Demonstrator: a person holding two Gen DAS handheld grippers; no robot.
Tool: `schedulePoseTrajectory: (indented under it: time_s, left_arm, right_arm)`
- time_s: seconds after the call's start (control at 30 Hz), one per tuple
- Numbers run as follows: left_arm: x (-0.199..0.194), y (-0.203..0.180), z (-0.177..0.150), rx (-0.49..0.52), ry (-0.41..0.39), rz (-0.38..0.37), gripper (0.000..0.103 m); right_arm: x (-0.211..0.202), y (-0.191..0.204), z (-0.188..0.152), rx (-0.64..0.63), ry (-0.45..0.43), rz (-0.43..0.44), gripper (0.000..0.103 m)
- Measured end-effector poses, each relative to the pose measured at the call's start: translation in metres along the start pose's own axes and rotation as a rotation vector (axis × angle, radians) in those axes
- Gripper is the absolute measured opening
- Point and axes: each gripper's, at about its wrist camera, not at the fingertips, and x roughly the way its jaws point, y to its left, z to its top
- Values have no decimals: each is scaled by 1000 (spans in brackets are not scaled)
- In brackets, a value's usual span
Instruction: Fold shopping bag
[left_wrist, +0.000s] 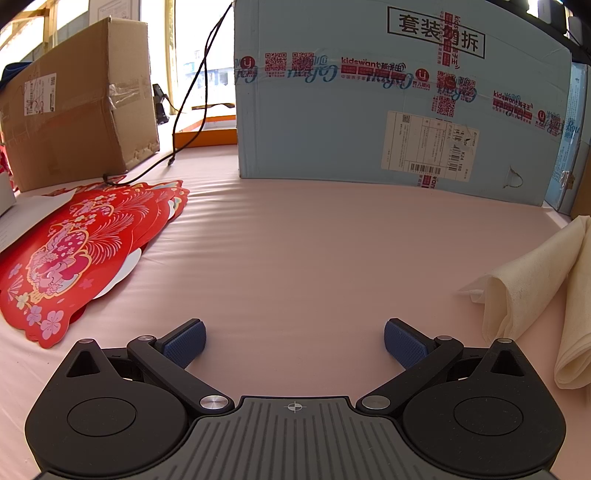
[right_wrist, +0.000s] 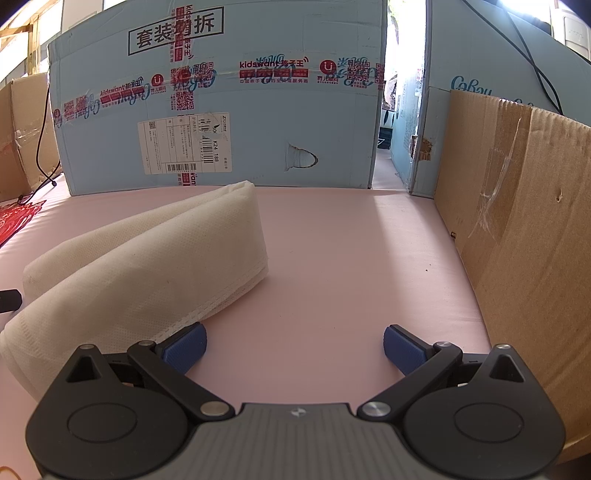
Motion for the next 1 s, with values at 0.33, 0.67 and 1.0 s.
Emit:
schedulePoseTrajectory:
  time_s: [0.33,0.67,1.0]
  left_arm:
    - [1,-1,0,8,1,6,103]
    - [0,3,0,-11,-7,-10,103]
    - [-42,1,4,-52,-254,-144,103]
  right_arm:
    - [-1,2,-1,-4,1,-4,103]
    - [-3,1,-1,2,-3,0,103]
    - [-36,4,-7,-37,-131,82,103]
